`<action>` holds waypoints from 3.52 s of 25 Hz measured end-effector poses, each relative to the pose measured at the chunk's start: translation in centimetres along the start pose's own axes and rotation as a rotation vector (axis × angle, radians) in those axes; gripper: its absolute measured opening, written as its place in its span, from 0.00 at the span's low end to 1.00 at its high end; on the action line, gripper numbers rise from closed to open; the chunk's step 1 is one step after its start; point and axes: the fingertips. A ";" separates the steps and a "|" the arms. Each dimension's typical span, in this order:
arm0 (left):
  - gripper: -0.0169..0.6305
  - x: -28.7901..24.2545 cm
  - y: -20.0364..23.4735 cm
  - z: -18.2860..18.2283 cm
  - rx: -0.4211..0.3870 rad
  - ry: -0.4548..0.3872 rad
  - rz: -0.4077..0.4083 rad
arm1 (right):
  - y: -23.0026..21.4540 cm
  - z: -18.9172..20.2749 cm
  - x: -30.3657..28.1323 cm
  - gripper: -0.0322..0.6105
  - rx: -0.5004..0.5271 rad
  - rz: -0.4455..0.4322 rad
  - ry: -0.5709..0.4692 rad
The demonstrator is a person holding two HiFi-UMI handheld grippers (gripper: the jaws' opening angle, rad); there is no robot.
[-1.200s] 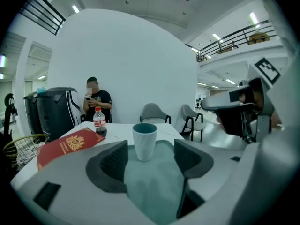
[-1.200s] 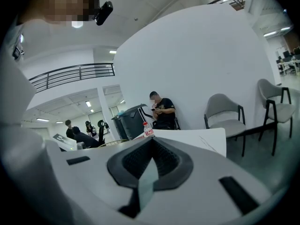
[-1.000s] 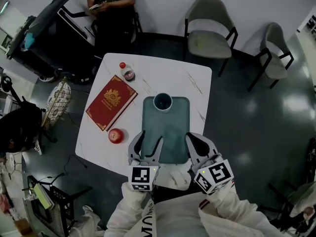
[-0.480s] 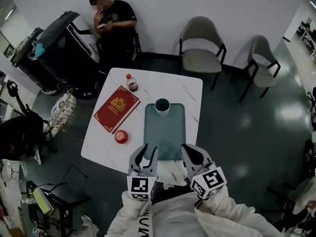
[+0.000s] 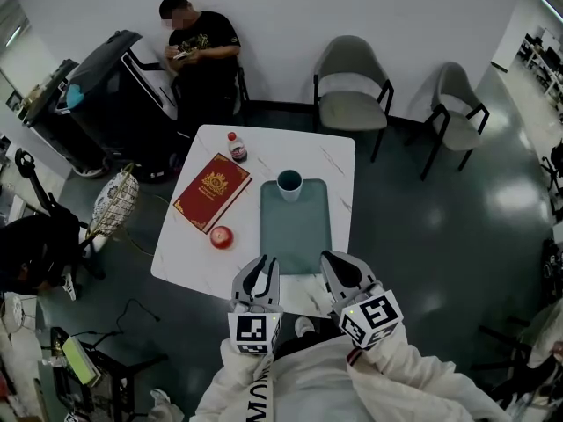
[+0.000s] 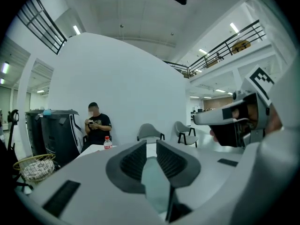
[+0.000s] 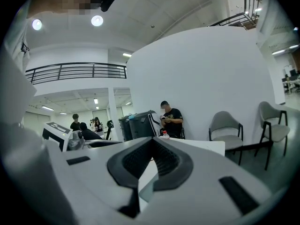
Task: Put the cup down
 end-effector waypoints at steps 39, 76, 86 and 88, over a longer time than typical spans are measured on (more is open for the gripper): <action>0.04 5.2 -4.3 -1.9 0.021 0.022 0.055 | 3.3 0.0 3.4 0.06 0.034 -0.019 0.026; 0.04 0.9 -6.8 -6.3 0.014 -0.016 -0.078 | -1.2 -3.3 3.9 0.06 0.040 -0.125 0.003; 0.04 0.9 -7.0 -5.9 0.014 -0.007 -0.063 | -1.2 -3.0 3.8 0.06 0.035 -0.119 0.010; 0.04 0.9 -6.9 -5.9 0.014 -0.005 -0.060 | -1.1 -3.0 3.7 0.06 0.034 -0.119 0.012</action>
Point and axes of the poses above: the fingertips, and each gripper's own axes: x backward along the fingers, y to its left, z out of its underside, and after that the axes turned 9 degrees about -x, right-handed
